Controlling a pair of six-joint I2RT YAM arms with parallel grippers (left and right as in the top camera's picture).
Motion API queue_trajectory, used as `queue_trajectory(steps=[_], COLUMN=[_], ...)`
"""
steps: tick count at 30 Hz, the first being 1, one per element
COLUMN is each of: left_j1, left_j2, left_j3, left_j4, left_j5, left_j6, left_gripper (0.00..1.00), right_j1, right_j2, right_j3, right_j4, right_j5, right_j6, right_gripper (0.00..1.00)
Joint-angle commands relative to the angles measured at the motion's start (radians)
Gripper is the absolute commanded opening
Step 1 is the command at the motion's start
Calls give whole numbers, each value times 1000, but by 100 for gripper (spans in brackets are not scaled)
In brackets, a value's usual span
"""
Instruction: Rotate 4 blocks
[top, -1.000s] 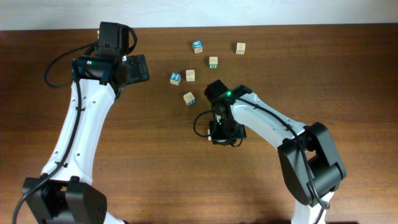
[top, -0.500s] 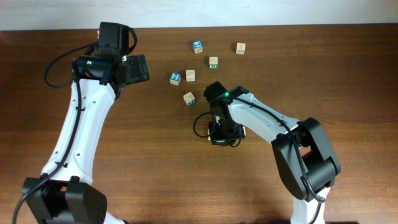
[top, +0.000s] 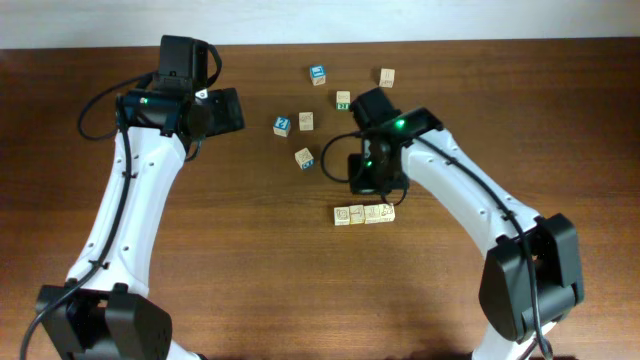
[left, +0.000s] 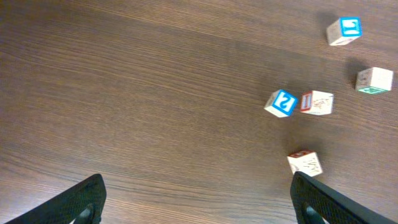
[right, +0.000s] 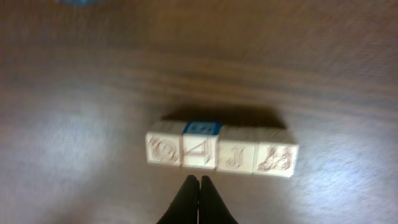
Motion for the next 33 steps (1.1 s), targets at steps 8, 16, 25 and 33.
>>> queue_trajectory(steps=[8, 16, 25, 33], left_j1=[-2, -2, -2, -36], left_j2=[46, 46, 46, 56], left_j3=[13, 13, 13, 10], left_j4=[-2, -2, -2, -62], left_j5=[37, 37, 37, 112], left_j6=[-48, -47, -47, -109], left_gripper=[98, 100, 100, 86], right_j1=[12, 13, 11, -203], right_j2=[168, 173, 196, 179], right_j3=[2, 2, 2, 418], right_j4=[87, 63, 42, -381], right_j5=[23, -11, -45, -97], right_j6=[-35, -60, -88, -219], right_gripper=[4, 4, 4, 4])
